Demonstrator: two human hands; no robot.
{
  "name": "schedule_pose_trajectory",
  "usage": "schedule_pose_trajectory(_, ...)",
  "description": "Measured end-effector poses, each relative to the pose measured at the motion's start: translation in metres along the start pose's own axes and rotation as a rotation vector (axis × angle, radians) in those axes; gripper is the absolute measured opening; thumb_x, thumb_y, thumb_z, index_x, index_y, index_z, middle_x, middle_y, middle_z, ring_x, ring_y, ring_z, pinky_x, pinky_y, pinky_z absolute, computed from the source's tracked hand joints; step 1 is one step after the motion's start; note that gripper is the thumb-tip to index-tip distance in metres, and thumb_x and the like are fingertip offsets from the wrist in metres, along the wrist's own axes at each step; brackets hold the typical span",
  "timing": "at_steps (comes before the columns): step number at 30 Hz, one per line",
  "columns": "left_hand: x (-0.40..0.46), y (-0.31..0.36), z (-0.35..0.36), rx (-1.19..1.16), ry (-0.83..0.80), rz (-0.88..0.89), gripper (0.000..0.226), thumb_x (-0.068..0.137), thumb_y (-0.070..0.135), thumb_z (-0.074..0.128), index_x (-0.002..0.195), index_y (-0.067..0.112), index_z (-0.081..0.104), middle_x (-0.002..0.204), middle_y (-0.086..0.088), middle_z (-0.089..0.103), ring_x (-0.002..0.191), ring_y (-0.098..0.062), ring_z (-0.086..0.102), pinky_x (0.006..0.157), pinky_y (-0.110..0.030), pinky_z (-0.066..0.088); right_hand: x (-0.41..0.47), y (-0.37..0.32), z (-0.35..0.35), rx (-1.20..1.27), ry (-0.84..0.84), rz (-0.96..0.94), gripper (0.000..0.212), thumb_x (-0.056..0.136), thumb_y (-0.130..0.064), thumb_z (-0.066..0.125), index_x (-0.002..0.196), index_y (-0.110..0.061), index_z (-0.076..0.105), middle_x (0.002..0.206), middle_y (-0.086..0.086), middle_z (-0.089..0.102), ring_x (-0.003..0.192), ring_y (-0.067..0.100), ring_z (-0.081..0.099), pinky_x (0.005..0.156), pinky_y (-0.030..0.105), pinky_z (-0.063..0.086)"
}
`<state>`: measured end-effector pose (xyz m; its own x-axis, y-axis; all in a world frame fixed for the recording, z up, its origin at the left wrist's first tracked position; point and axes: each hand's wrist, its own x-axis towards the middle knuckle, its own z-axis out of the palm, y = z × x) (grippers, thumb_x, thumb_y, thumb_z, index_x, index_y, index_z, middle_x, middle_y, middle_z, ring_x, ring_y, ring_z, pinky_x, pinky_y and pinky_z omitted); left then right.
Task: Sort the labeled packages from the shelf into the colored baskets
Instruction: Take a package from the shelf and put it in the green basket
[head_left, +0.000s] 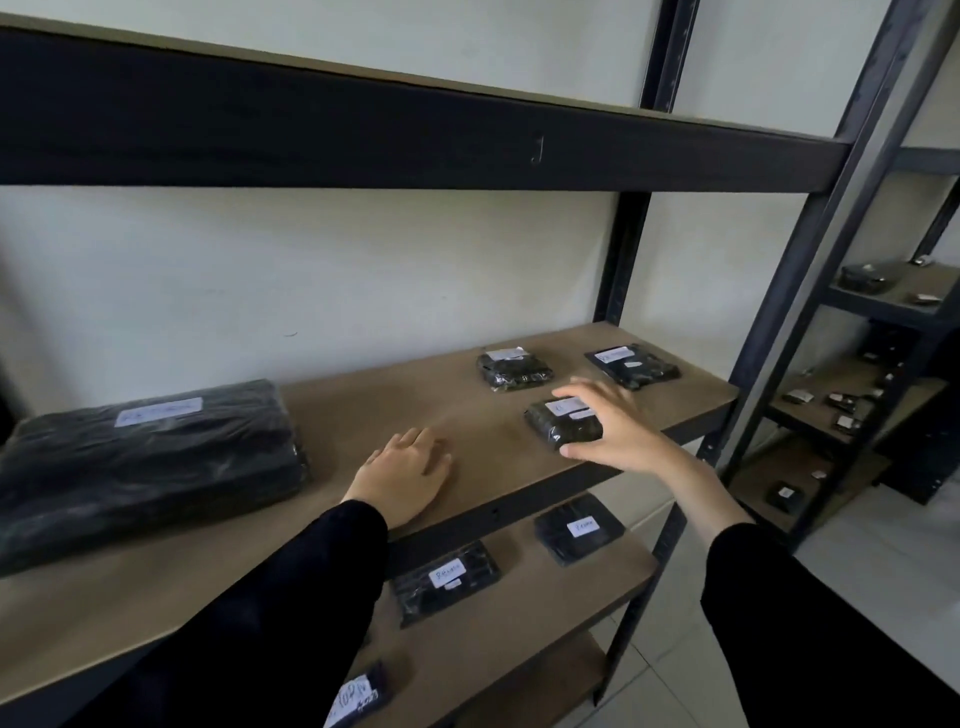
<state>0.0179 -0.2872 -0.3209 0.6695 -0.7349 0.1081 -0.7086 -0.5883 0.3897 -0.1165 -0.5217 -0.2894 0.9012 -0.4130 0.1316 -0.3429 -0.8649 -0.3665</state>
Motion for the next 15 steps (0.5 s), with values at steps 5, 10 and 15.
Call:
schedule_pose_trajectory(5,0.019,0.003,0.016,0.017,-0.011,0.039,0.046,0.096,0.042,0.034,0.138,0.023,0.032,0.144,0.005,0.034,0.135,-0.016,0.03,0.113,-0.03,0.017,0.026,0.036,-0.011,-0.027,-0.187,0.034,0.089,0.065,-0.042,0.078,0.136,-0.051,0.026,0.155,-0.022,0.005,0.144,0.018,-0.01,0.115,0.056,0.005)
schedule_pose_trajectory(10,0.024,0.002,0.024,0.041,0.036,0.064,0.051,0.094,0.05,0.031,0.138,0.024,0.031,0.147,0.008,0.03,0.139,-0.013,0.023,0.116,-0.028,0.01,0.039,0.045,-0.008,0.298,-0.284,0.022,0.09,0.066,-0.029,0.083,0.137,-0.045,0.03,0.148,-0.009,0.03,0.137,0.011,0.028,0.109,0.03,0.027)
schedule_pose_trajectory(15,0.024,-0.001,0.027,0.042,0.068,0.071,0.085,0.067,0.066,0.003,0.136,0.026,0.032,0.147,0.01,0.032,0.138,-0.011,0.026,0.115,-0.027,0.012,0.049,0.034,0.015,0.263,-0.204,0.055,0.1,0.056,-0.041,0.086,0.139,-0.04,0.03,0.148,-0.002,0.018,0.14,0.016,0.021,0.113,0.04,0.027)
